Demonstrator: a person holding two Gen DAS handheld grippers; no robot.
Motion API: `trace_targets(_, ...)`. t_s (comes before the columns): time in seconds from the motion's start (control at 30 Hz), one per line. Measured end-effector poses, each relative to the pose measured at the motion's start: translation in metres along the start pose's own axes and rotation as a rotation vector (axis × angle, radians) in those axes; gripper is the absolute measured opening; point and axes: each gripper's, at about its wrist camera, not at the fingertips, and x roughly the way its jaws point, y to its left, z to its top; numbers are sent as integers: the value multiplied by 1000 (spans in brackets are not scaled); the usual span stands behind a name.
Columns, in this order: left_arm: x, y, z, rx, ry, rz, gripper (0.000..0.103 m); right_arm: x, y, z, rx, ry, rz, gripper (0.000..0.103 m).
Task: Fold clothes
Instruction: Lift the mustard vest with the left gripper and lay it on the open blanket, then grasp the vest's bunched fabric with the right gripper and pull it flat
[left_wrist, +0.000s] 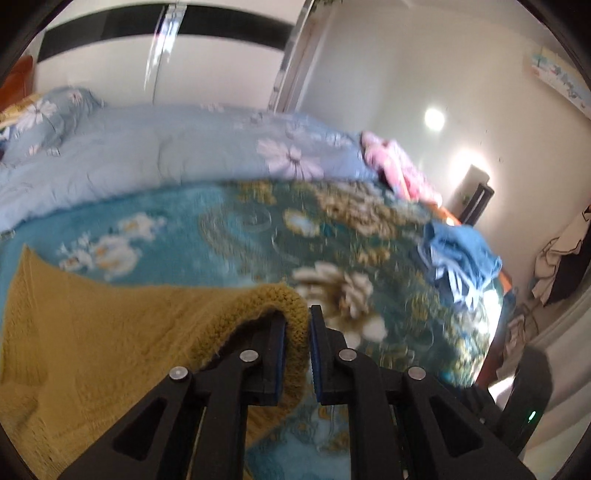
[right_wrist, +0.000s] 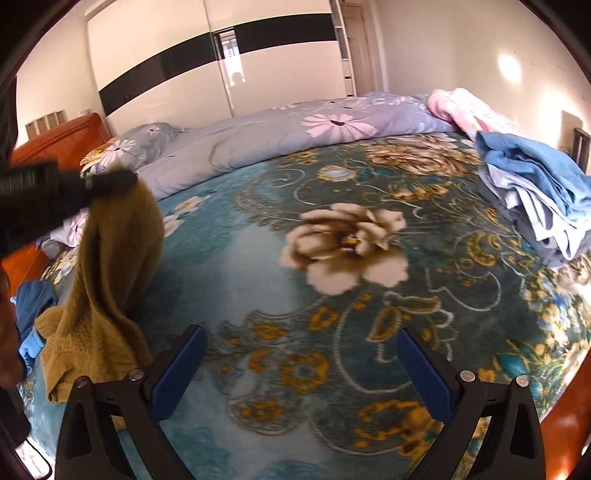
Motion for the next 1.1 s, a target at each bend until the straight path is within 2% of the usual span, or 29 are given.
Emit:
trace_targets(0.1, 6, 4, -16, 4, 60, 2, 17, 1, 0, -2, -13, 12, -5, 103)
trace_targets(0.23, -8, 11, -43, 15, 114, 15, 37, 1, 5, 1, -61, 7, -9, 103)
trace_targets(0.27, -17, 13, -52, 24, 110, 19, 44, 0, 8, 4, -77, -1, -8, 103)
trace_targets(0.33, -30, 25, -69, 40, 88, 60, 50, -4, 15, 11, -118, -19, -2, 103)
trace_targets(0.4, -55, 43, -88, 41, 42, 153, 51, -7, 31, 18, -179, -31, 36, 103)
trace_targets(0.47, -75, 70, -106, 0, 24, 263, 53, -5, 61, 21, -272, -30, 82, 103)
trace_targets(0.63, -115, 149, -140, -261, -11, 431, 53, 10, 158, 17, -541, -5, 218, 103)
trace_targets(0.7, -129, 174, -153, -357, -32, 498, 53, 18, 194, 6, -641, 4, 237, 103)
trace_targets(0.8, -139, 193, -170, -407, -37, 609, 53, 32, 234, -10, -766, 20, 250, 103)
trace_targets(0.93, -134, 201, -183, -433, -1, 646, 53, 48, 270, -33, -898, 32, 245, 102)
trace_targets(1.03, -127, 211, -189, -498, 21, 624, 53, 54, 279, -37, -959, 18, 228, 94)
trace_targets(1.1, -125, 214, -192, -514, 23, 617, 53, 56, 287, -36, -972, 20, 212, 84)
